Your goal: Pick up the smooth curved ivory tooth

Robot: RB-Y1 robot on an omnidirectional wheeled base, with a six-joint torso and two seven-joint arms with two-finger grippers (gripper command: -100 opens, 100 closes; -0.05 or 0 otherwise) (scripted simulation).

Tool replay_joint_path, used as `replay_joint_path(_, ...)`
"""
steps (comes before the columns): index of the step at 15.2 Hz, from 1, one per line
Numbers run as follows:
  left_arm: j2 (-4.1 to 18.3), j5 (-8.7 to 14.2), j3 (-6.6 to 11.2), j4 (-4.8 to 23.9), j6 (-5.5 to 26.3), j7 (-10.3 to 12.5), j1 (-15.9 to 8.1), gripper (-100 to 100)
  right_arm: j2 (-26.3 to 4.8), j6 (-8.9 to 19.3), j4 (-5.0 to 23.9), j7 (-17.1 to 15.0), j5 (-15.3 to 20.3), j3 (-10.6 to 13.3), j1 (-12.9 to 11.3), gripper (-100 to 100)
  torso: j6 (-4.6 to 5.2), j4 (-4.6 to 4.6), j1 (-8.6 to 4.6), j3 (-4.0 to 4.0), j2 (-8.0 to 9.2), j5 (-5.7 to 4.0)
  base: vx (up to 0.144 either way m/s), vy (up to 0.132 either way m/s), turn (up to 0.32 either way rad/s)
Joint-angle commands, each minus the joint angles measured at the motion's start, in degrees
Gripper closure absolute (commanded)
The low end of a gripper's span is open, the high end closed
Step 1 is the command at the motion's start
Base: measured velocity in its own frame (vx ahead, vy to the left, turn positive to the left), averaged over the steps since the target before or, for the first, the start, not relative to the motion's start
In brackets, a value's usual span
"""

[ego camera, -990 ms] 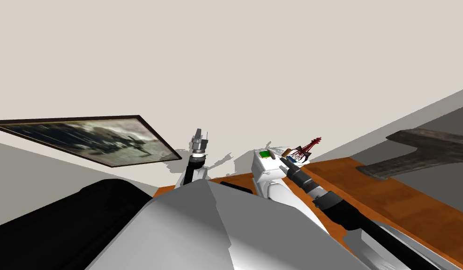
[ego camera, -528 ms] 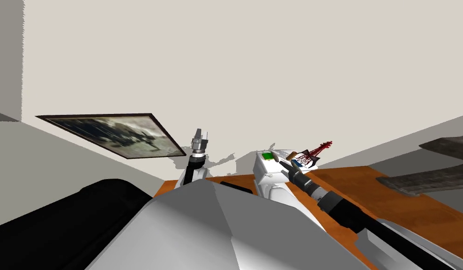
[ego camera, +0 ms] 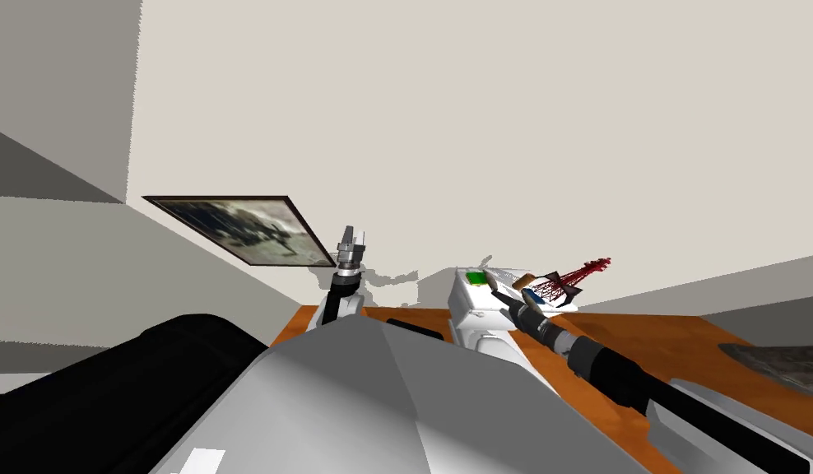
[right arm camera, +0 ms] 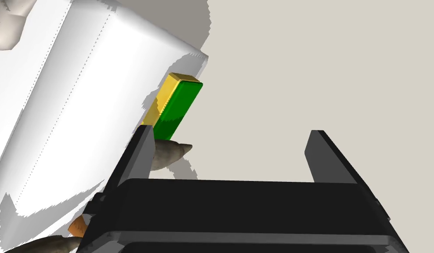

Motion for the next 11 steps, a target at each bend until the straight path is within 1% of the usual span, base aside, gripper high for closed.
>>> replay_joint_path(1, 0.0, 0.0, 0.0, 0.0, 0.0, 0.0, 0.0, 0, -2.86, 1.96, 0.89, -1.02, -1.54, 0.38, 0.86, -100, 0.0, 0.0, 0.0, 0.0, 0.0, 0.0, -0.008, -0.02, 0.224)
replay_joint_path(2, 0.0, 0.0, -0.01, 0.0, 0.0, 0.0, -0.01, 0, -3.92, 1.96, 0.89, -1.02, -1.54, 0.38, 0.86, -100, -0.06, -0.01, 0.0, -0.01, 0.0, 0.0, -0.011, -0.029, 0.324)
replay_joint_path(3, 0.0, 0.0, -0.01, 0.0, 0.0, 0.0, -0.01, 0, -5.12, 1.96, 0.89, -1.02, -1.54, 0.38, 0.86, -100, -0.07, -0.01, -0.02, -0.01, -0.01, 0.0, -0.008, -0.03, 0.139)
replay_joint_path(4, 0.0, 0.0, 0.0, 0.0, 0.0, 0.0, 0.0, 0, -5.57, 1.96, 0.89, -1.02, -1.54, 0.38, 0.86, -100, -0.02, -0.01, -0.03, -0.01, -0.01, 0.0, -0.006, -0.02, -0.019)
replay_joint_path(5, 0.0, 0.0, 0.0, 0.0, 0.0, 0.0, 0.0, 0, -7.39, 3.65, 1.69, -1.94, -2.95, 0.6, 1.88, -100, 0.01, 0.0, -0.01, 0.0, 0.0, 0.0, -0.011, -0.02, 0.14)
replay_joint_path(7, 0.0, 0.0, -0.01, 0.0, 0.0, 0.0, -0.01, 0, -10.03, 3.65, 1.69, -1.94, -2.95, 0.6, 1.88, -100, -0.06, -0.01, -0.01, 0.0, 0.01, 0.0, -0.017, -0.027, 0.213)
replay_joint_path(8, 0.0, 0.0, 0.0, 0.0, 0.0, 0.0, -0.01, 0, -10.16, 3.65, 1.69, -1.94, -2.95, 0.6, 1.88, -100, -0.03, 0.0, -0.01, 0.0, 0.01, 0.0, -0.007, -0.018, 0.041)
replay_joint_path(9, 0.0, 0.0, 0.0, 0.0, 0.0, 0.0, 0.0, 0, -12.21, 5.32, 2.49, -2.84, -4.35, 0.81, 2.9, -100, 0.0, 0.0, 0.01, 0.0, 0.0, 0.0, -0.007, -0.02, 0.249)
replay_joint_path(10, 0.0, 0.0, -0.01, 0.0, 0.0, 0.0, -0.01, 0, -13.49, 5.32, 2.49, -2.84, -4.35, 0.81, 2.9, -100, -0.07, -0.01, 0.01, -0.01, -0.01, 0.01, -0.013, -0.031, 0.287)
replay_joint_path(11, 0.0, 0.0, 0.0, 0.0, 0.0, 0.0, -0.01, 0, -14.67, 5.32, 2.49, -2.84, -4.35, 0.81, 2.9, -100, -0.06, -0.01, -0.01, -0.02, -0.02, 0.0, -0.012, -0.03, 0.11)
